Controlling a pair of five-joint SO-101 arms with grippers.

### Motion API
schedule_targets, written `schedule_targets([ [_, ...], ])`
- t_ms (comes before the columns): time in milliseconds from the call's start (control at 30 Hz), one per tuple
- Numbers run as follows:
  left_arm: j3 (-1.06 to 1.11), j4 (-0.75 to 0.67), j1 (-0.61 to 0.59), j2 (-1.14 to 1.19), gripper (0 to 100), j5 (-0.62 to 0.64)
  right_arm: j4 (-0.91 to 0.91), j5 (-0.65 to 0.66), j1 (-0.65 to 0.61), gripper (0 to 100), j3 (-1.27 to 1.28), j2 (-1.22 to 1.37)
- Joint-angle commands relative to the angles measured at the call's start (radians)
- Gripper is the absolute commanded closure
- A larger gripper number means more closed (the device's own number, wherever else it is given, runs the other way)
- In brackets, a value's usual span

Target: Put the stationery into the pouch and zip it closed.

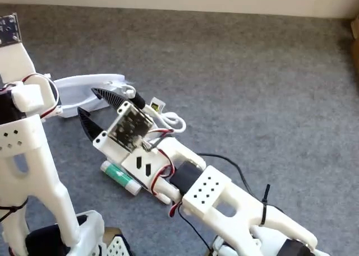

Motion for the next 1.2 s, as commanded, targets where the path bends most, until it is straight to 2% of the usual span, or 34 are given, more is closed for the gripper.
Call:
schedule_targets([
  [0, -0.002, -0.006, -0.070, -0.012, 99, 0.032, 0.193, 0.003, 0.019, 85.3, -0.160, -0.010],
  [267, -0.001, -0.005, -0.249, -0.012, 99, 0.040, 0.564, 0.003, 0.019, 85.3, -0.387, -0.002],
  [500, -0.004, -0.006, -0.344, -0.012, 99, 0.040, 0.644, 0.003, 0.025, 85.3, -0.449, -0.001],
  [700, -0.001, -0.002, -0.360, -0.012, 99, 0.041, 0.656, 0.003, 0.101, 85.3, -0.492, 0.114],
  [933, -0.001, -0.005, -0.360, -0.012, 99, 0.041, 0.911, 0.003, 0.156, 85.3, -0.656, 0.351],
  [1167, 0.001, -0.005, -0.360, -0.012, 99, 0.041, 0.970, 0.003, 0.154, 85.3, -0.710, 0.521],
])
